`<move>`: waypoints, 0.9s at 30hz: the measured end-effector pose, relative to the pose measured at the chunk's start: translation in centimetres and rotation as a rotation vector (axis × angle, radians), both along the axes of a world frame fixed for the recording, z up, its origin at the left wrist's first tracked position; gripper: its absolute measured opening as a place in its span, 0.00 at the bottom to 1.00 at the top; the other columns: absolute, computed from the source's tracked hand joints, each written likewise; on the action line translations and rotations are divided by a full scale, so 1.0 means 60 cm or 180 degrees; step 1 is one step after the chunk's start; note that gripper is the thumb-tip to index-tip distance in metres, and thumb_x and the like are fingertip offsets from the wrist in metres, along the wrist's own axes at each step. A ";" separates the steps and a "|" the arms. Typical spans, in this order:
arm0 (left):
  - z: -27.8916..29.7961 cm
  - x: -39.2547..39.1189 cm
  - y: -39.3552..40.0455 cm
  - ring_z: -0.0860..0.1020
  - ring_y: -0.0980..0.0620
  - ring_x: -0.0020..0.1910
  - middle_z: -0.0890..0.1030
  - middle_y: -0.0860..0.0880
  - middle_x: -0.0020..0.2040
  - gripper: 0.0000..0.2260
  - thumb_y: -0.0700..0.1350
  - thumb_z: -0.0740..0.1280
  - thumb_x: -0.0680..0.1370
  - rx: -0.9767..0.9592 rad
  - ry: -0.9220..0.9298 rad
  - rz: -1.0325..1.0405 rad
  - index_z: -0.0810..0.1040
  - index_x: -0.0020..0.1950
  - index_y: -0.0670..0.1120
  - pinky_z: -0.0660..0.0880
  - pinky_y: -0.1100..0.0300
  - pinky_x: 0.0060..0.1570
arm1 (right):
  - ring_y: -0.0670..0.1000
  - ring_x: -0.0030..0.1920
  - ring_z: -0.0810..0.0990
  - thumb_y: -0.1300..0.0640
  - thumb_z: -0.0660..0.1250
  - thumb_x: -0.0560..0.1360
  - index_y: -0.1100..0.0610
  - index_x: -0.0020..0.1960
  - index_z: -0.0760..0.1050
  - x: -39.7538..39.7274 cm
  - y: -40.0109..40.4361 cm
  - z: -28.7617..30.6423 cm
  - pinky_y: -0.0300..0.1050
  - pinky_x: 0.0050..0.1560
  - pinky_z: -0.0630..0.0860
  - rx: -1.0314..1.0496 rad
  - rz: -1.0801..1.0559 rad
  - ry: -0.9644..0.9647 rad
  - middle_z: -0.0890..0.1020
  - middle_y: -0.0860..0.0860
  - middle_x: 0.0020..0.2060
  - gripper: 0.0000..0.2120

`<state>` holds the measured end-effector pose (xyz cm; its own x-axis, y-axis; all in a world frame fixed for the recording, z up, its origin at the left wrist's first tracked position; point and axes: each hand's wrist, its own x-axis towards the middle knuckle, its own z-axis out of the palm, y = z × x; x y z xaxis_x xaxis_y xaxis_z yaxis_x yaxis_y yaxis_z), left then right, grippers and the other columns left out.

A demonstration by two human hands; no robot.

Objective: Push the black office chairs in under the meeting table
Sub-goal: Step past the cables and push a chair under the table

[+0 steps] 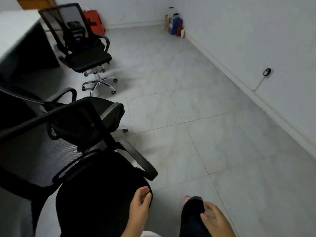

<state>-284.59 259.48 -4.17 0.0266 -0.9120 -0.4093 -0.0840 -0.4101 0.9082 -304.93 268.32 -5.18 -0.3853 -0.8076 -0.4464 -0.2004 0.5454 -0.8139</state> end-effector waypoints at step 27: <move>0.091 0.066 -0.599 0.73 0.50 0.51 0.74 0.48 0.48 0.13 0.37 0.60 0.77 -0.0397 -0.0385 0.3949 0.69 0.61 0.39 0.67 0.58 0.53 | 0.42 0.45 0.78 0.68 0.64 0.72 0.55 0.52 0.71 0.035 -0.985 0.076 0.27 0.40 0.72 -0.0588 0.3371 0.0009 0.76 0.54 0.53 0.12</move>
<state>-280.64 223.56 1.27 0.9257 -0.2776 -0.2571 0.2114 -0.1841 0.9599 -302.82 209.20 -0.59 0.5494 -0.7860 -0.2834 -0.5009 -0.0384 -0.8647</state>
